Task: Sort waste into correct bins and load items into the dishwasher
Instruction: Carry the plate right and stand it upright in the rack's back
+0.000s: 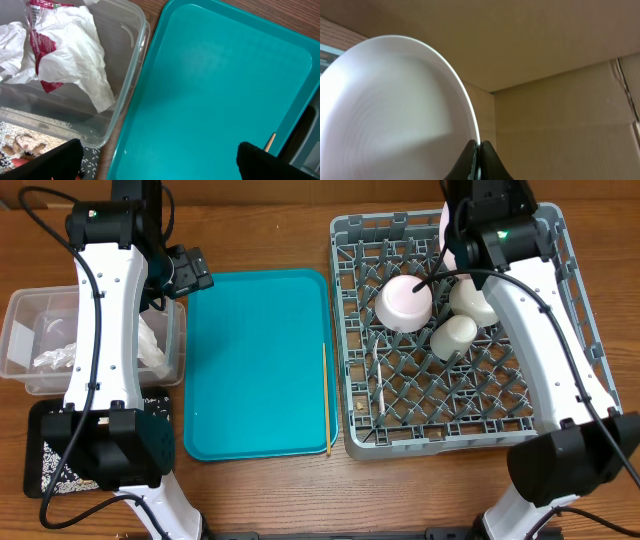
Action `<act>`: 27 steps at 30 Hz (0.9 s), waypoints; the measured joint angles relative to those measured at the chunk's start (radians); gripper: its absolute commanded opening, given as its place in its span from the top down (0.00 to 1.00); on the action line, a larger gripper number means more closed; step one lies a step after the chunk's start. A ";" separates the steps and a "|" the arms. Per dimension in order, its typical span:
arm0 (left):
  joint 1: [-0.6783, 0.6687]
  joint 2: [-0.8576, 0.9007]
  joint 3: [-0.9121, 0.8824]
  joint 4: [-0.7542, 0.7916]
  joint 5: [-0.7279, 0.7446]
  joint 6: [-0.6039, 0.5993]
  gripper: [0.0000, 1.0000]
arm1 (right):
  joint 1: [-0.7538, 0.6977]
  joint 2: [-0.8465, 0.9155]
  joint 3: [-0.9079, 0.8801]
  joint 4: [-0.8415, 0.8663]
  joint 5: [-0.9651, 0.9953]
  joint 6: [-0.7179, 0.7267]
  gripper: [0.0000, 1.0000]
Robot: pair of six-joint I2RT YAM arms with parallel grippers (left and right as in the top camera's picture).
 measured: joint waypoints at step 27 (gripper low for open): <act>0.000 0.000 0.000 0.000 0.000 0.000 0.00 | -0.162 0.018 0.000 -0.011 0.082 -0.012 0.96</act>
